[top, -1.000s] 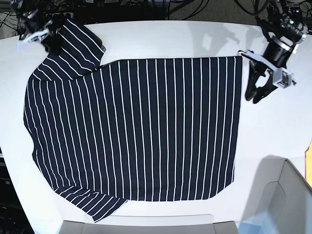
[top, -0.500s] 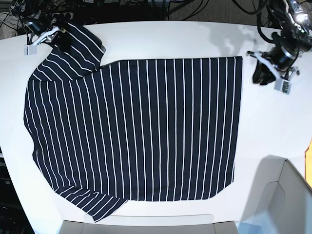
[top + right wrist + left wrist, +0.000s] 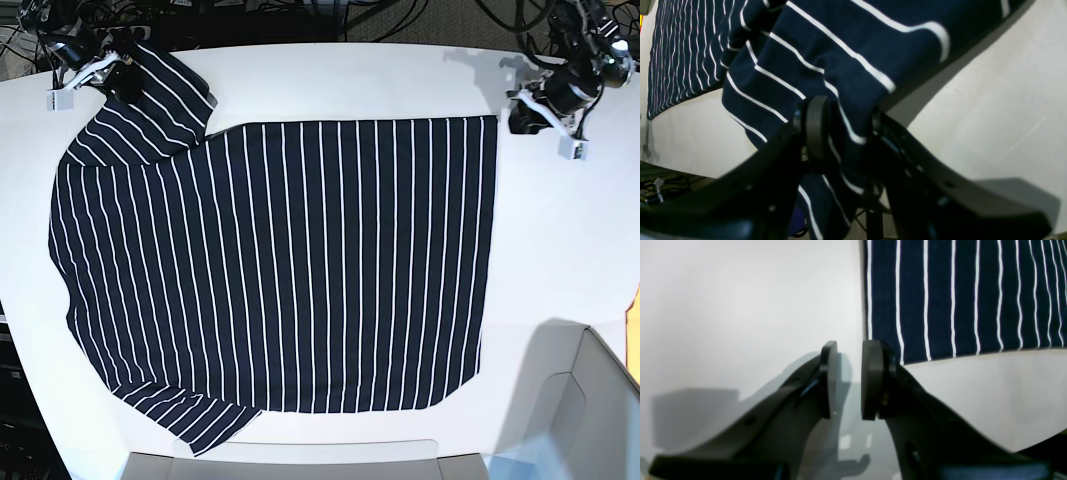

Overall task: Fold the T-shirt properly
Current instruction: 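Grasp the shoulder corners with both grippers, then lift the shoulder edge with both grippers and pull it toward the hem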

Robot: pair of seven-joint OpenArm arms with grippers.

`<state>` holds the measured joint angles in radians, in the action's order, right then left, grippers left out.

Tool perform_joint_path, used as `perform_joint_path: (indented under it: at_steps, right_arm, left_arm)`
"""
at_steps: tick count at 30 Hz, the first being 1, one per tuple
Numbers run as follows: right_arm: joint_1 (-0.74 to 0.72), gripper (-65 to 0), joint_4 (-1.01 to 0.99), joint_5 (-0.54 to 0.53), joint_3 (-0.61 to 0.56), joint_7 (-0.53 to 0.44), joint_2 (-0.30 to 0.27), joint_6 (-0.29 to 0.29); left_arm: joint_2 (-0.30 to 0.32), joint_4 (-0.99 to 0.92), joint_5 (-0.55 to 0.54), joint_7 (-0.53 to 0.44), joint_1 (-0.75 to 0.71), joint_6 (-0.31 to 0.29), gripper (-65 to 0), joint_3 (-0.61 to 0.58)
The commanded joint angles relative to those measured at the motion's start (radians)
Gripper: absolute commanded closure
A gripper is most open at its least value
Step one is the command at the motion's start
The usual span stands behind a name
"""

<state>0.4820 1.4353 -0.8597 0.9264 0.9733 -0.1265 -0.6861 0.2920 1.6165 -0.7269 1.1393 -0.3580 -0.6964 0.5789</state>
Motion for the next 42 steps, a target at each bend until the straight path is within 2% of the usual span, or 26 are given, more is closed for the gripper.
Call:
perform_joint_path:
  at_steps: [1,5,8,11,21,23,25,27,30,38,42]
  right_arm:
    - [0.016,-17.7,-0.005,0.102,0.004,0.077,-0.008,-0.012]
    - [0.017,-17.7,0.028,0.102,0.001,0.078,-0.005,-0.012]
    - [0.019,-17.6,0.043,0.102,0.003,0.08,-0.003,-0.012]
    - [0.019,-17.6,0.043,0.102,0.003,0.08,-0.005,-0.012]
    - [0.011,-17.0,0.043,0.104,-0.007,0.082,-0.003,-0.012]
    - [0.005,-13.7,0.043,0.104,-0.007,0.082,-0.003,-0.012]
    - [-0.007,-5.9,0.045,0.113,-0.007,0.082,-0.006,-0.012]
    - [-0.013,0.0,0.051,0.136,-0.007,0.08,-0.006,-0.012]
    - [-0.019,0.0,0.114,0.188,-0.007,0.078,0.0,-0.012]
    - [0.04,0.0,0.385,0.241,0.004,0.082,0.032,-0.012]
    - [0.073,0.0,0.46,0.237,0.038,0.082,0.061,-0.012]
  left_arm:
    - [0.014,0.0,-0.013,-0.012,-0.005,-0.002,-13.0,-0.012]
    - [0.014,-0.028,-0.013,-0.072,0.003,-0.002,-13.0,-0.083]
    - [0.014,-0.117,-0.013,-0.109,0.009,-0.002,-13.0,-0.098]
    - [0.016,-0.18,-0.02,-0.112,0.014,-0.002,-13.0,-0.098]
    - [0.0,-0.178,-0.021,-0.109,0.024,-0.002,-12.2,-0.101]
    - [-0.01,-0.178,-0.016,-0.11,0.026,-0.002,-9.3,-0.101]
    - [-0.012,-0.178,-0.016,-0.11,0.027,-0.002,-2.2,-0.101]
    - [-0.012,-0.178,-0.016,-0.11,0.027,-0.002,0.0,-0.101]
    - [-0.009,-0.175,-0.015,-0.11,0.024,-0.002,0.0,-0.098]
    - [-0.012,0.103,-0.015,-0.11,-0.06,-0.002,0.0,-0.093]
    - [-0.01,0.138,-0.013,-0.11,-0.083,-0.002,0.0,-0.081]
